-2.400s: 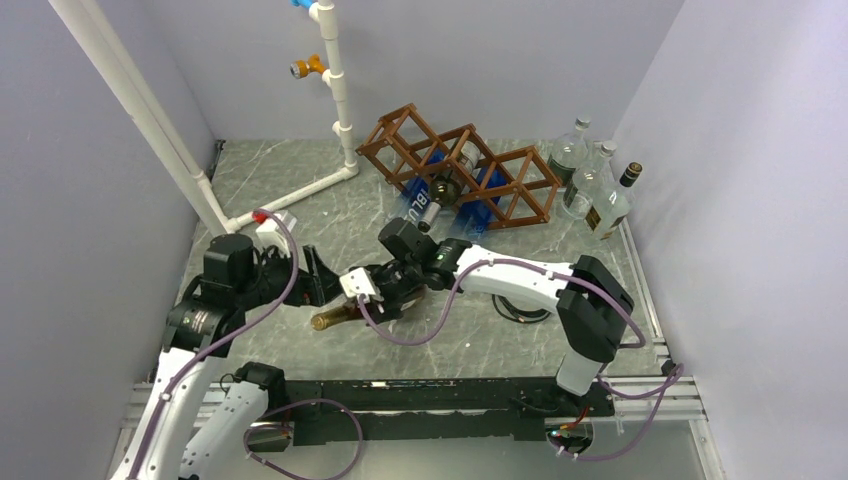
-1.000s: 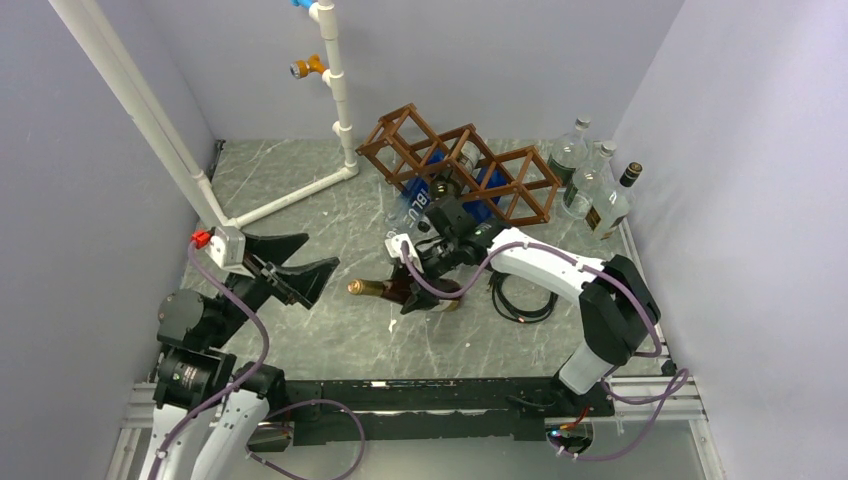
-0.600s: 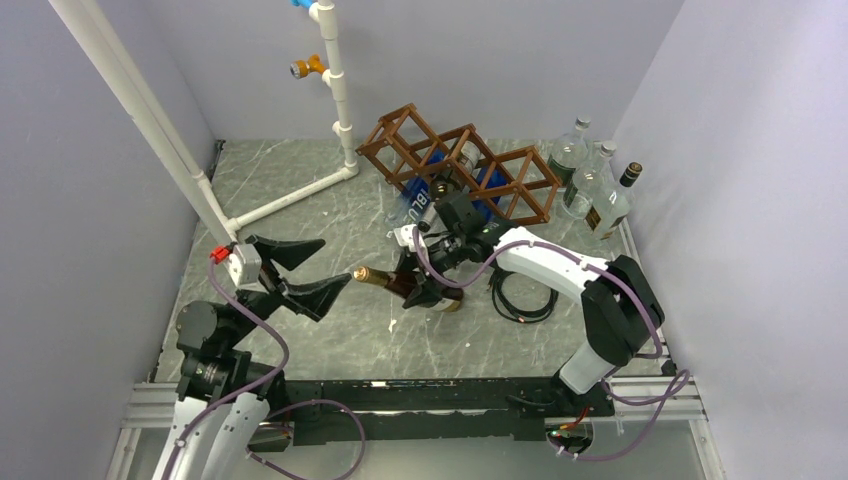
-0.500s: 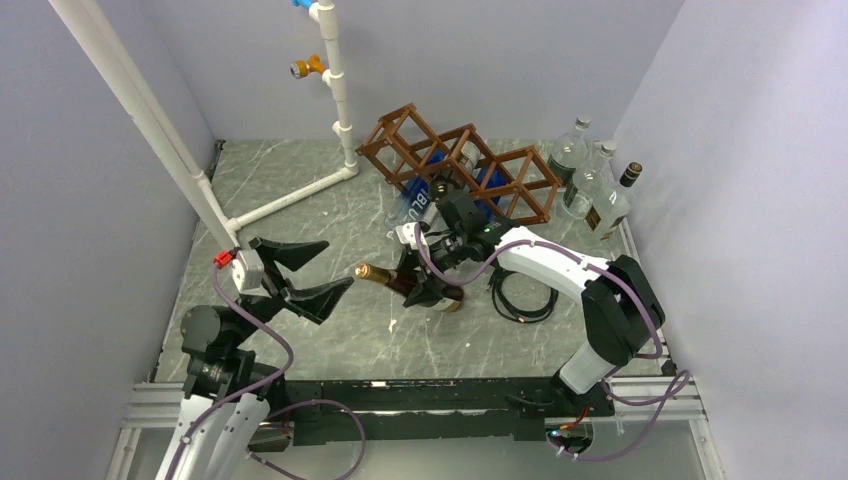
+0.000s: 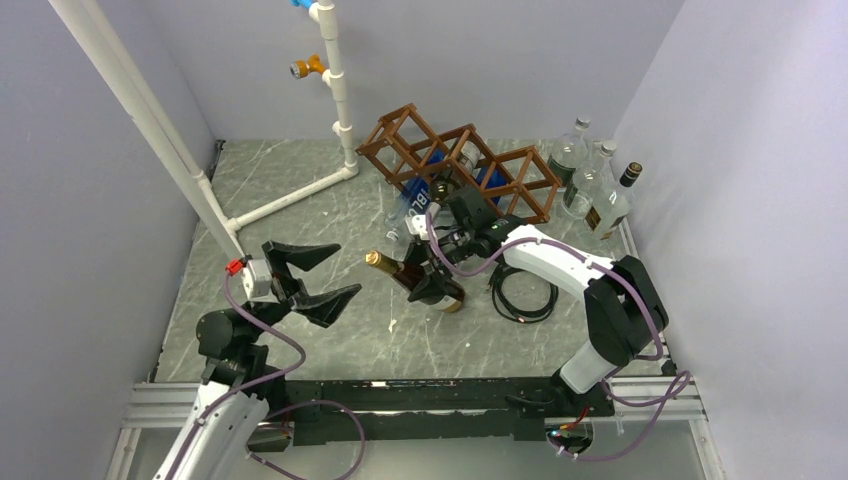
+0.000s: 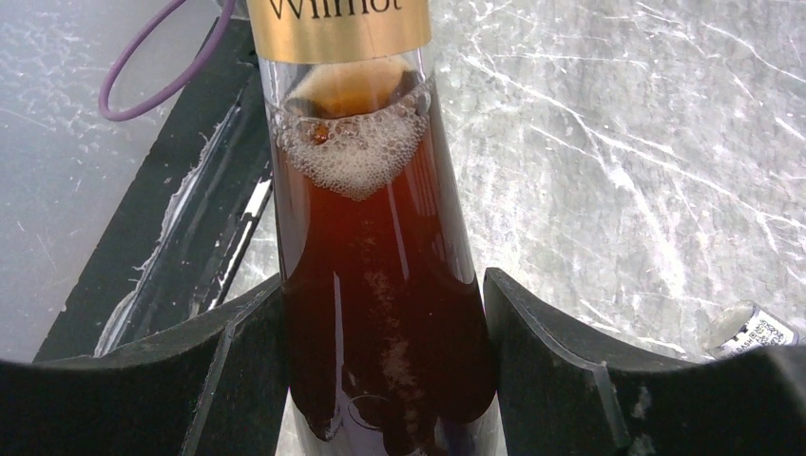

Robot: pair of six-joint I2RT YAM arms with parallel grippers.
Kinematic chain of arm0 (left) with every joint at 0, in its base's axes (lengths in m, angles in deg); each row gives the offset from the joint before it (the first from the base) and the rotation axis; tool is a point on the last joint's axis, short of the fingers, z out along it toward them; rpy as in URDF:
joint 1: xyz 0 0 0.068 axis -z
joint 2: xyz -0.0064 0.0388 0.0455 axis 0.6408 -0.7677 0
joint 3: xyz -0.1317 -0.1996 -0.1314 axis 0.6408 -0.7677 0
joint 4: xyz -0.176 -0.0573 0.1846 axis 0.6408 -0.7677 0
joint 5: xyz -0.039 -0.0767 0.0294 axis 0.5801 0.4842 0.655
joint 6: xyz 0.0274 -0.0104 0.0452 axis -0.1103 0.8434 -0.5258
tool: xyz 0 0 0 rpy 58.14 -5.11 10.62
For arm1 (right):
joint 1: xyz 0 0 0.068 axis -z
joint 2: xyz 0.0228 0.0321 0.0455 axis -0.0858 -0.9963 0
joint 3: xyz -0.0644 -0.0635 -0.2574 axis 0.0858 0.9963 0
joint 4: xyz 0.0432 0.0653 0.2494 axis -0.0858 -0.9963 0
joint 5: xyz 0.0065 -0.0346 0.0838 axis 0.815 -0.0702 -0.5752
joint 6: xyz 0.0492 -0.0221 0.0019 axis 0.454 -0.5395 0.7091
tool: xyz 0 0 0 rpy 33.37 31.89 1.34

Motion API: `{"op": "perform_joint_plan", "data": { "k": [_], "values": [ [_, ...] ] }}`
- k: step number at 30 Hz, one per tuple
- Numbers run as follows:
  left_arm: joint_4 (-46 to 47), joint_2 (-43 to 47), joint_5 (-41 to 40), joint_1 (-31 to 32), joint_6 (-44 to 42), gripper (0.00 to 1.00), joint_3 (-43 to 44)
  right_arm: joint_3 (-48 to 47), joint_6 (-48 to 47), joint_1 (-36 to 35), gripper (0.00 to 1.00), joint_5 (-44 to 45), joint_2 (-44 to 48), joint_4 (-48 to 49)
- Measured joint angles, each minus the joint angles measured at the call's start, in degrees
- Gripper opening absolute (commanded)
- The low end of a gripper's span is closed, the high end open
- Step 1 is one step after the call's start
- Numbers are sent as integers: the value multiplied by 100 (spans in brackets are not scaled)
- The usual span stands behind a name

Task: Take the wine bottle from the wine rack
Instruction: Place the wine bottle at the center of the board.

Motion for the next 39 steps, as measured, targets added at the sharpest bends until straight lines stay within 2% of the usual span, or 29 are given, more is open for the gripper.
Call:
{"op": "perform_joint_plan", "data": {
  "k": [5,10,19,22,32,39],
  "values": [
    [269,-435,-98,365,-28,99,-50,28,-28,66,0,-140,0,4],
    [317,-850,-435,1005,-310,100,-50,46,-48,87,0,-197,2,7],
    [748,-1709,-1412,2037,-804,99,-50,76,-48,133,0,-291,4,24],
    [1014,-1965,-1690,2291,-933,96,-50,81,-48,144,0,-310,4,33],
    [2028,-2798,-2120,2575,-1121,81,-50,101,-46,181,0,-400,4,55],
    [2365,-3119,-2162,2618,-1121,75,-50,114,-44,203,0,-435,4,72]
  ]
}}
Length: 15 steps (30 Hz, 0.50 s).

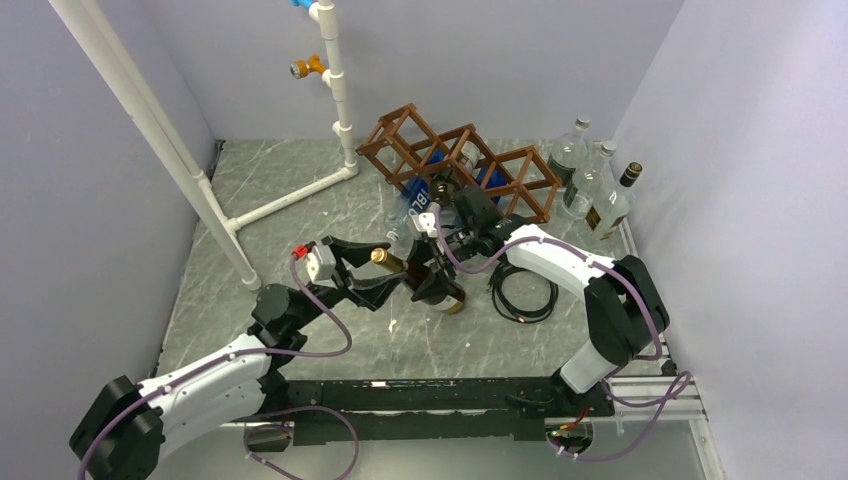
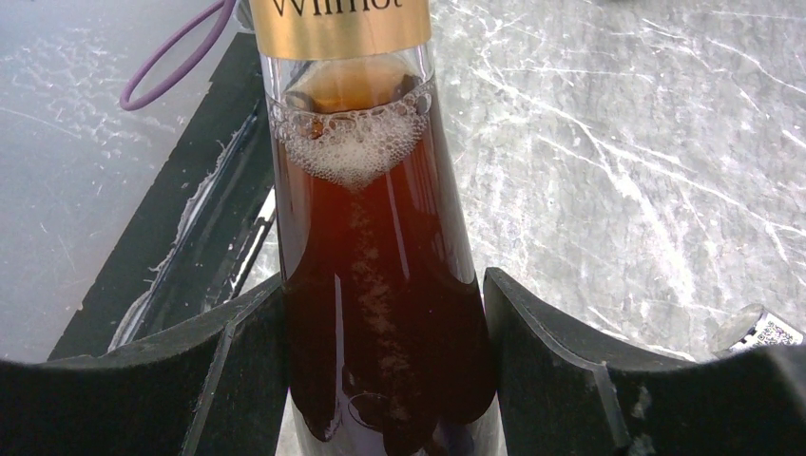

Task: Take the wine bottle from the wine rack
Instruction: Place the wine bottle at the center of the board.

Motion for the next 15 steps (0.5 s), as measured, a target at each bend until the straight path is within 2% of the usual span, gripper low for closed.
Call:
{"op": "perform_joint_plan", "data": {
  "k": [4,8,12,15],
  "values": [
    [103,-107,-22,13,0,72,0,9,2,4,0,-9,0,15],
    [195,-181,-35,17,4,59,0,11,2,4,0,-11,2,17],
    [260,-291,-24,24,13,43,2,11,4,9,0,-15,2,20],
    [282,-409,7,28,31,16,9,11,2,15,0,-20,2,20]
  ]
}}
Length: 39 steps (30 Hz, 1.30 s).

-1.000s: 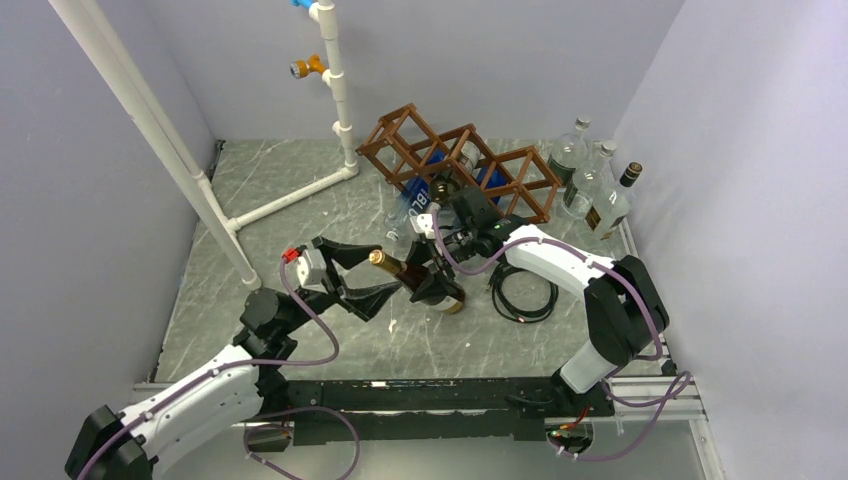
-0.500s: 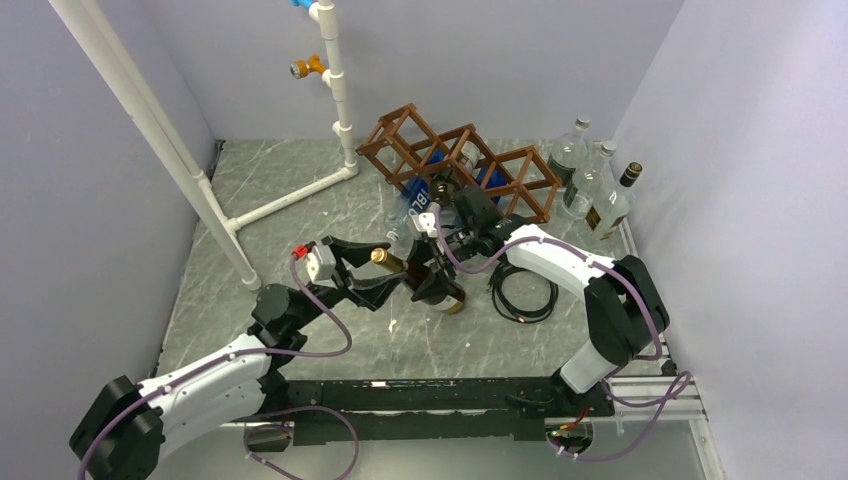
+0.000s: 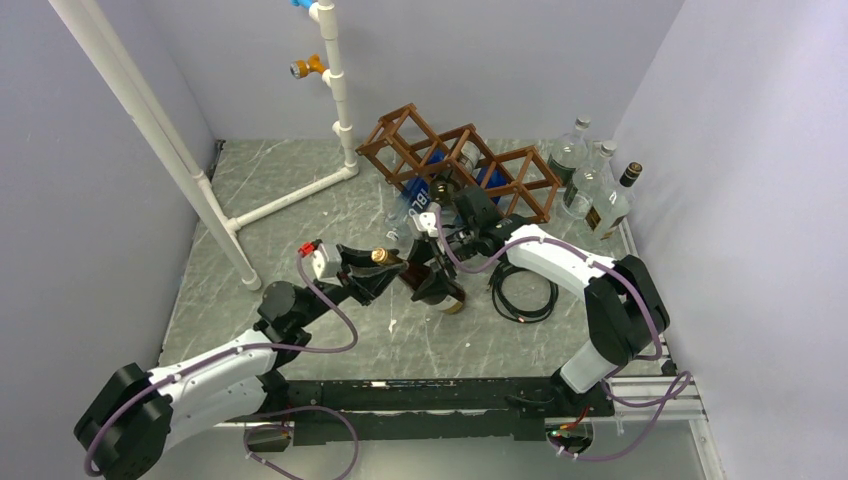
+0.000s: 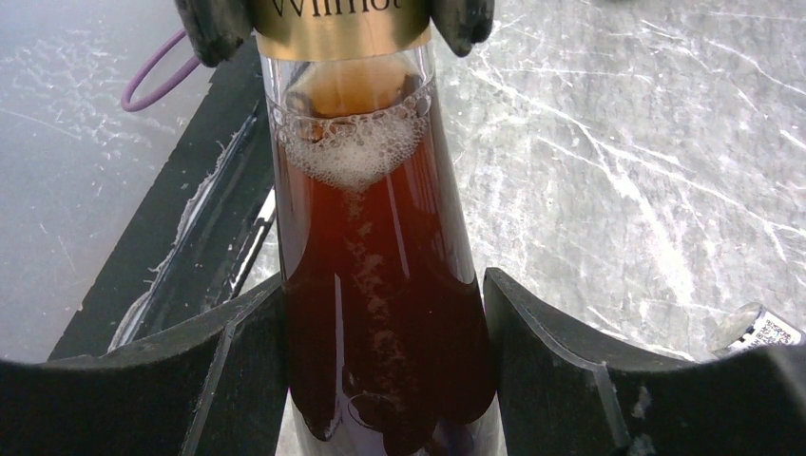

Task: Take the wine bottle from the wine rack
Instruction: Place the wine bottle at the center of the board.

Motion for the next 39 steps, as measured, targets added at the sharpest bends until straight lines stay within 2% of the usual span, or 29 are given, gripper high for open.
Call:
{"op": "perform_joint_plan", "data": {
  "k": [2,5,6,9,14,17,19,28,39],
  "values": [
    [70,-74,31,0,59,0,26,7,13,7,0,-2,7,11],
    [105,-181,76,0,116,0,98,22,9,31,0,11,28,39],
    [101,-199,90,-4,118,0,116,22,20,37,3,13,33,37],
    [-13,-201,129,-4,120,0,190,42,26,48,18,24,66,33],
    [-671,-11,166,-7,120,0,442,46,87,46,60,20,92,13],
    [-1091,155,170,0,120,0,549,46,90,17,74,20,107,-37],
    [-1373,286,164,0,122,0,608,46,68,-11,79,-4,136,-94],
    [-2608,748,92,0,70,0,970,-125,-205,11,90,-146,549,-234],
    [-3694,772,-46,0,-144,0,1539,-249,-612,55,93,-70,684,-769]
  ]
}}
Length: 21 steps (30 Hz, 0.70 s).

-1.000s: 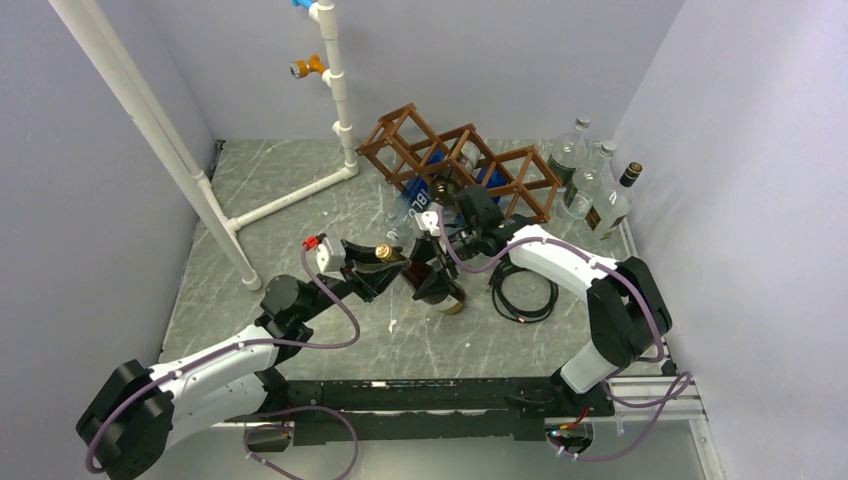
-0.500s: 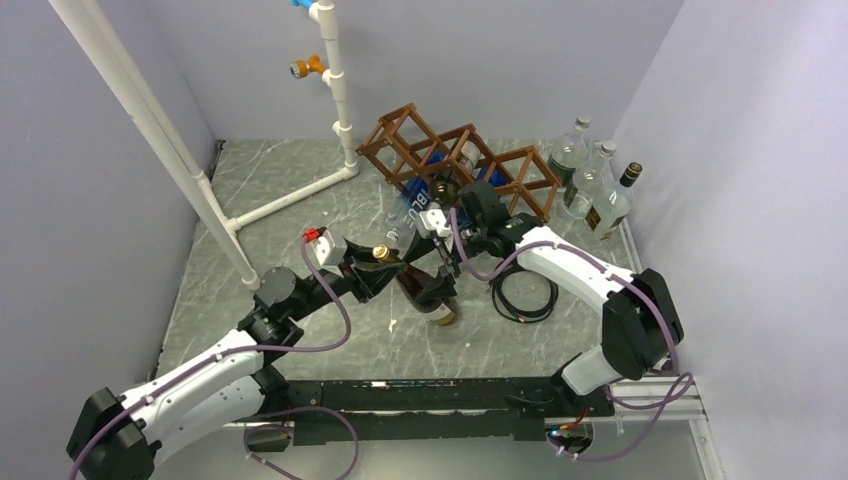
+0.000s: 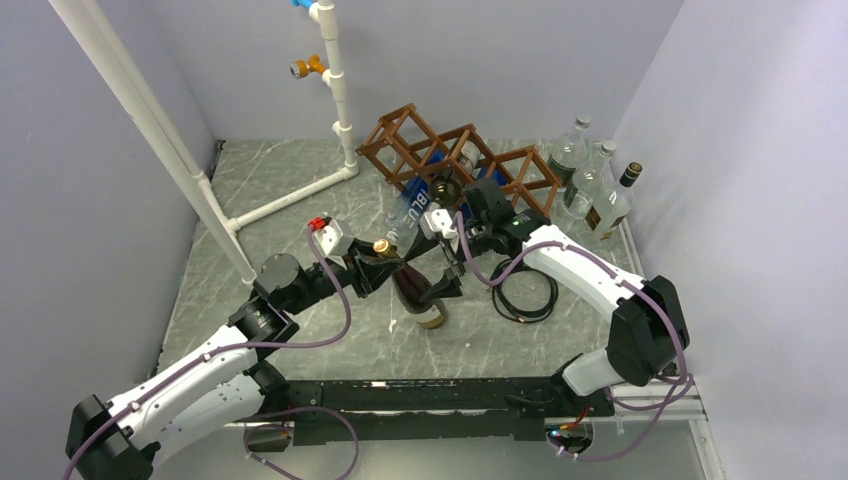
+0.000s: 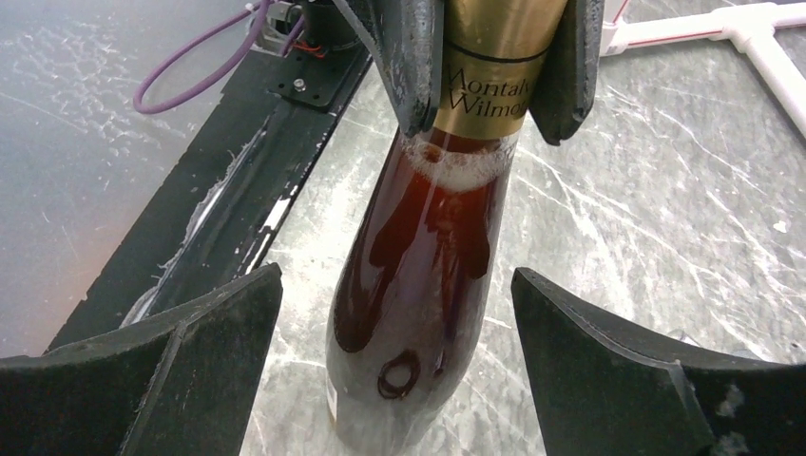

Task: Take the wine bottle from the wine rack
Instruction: Place the wine bottle at the center of the board.

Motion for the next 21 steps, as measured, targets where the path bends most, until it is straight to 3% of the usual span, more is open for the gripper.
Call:
{"op": "perform_joint_plan", "data": {
  "k": [12,21],
  "values": [
    [-844,7,-262,-70,-243,0,446,-2,-37,107,94,131,98,-9],
    [-1237,2,-225,-560,-197,0,645,0,-31,249,94,144,223,33]
  ]
}}
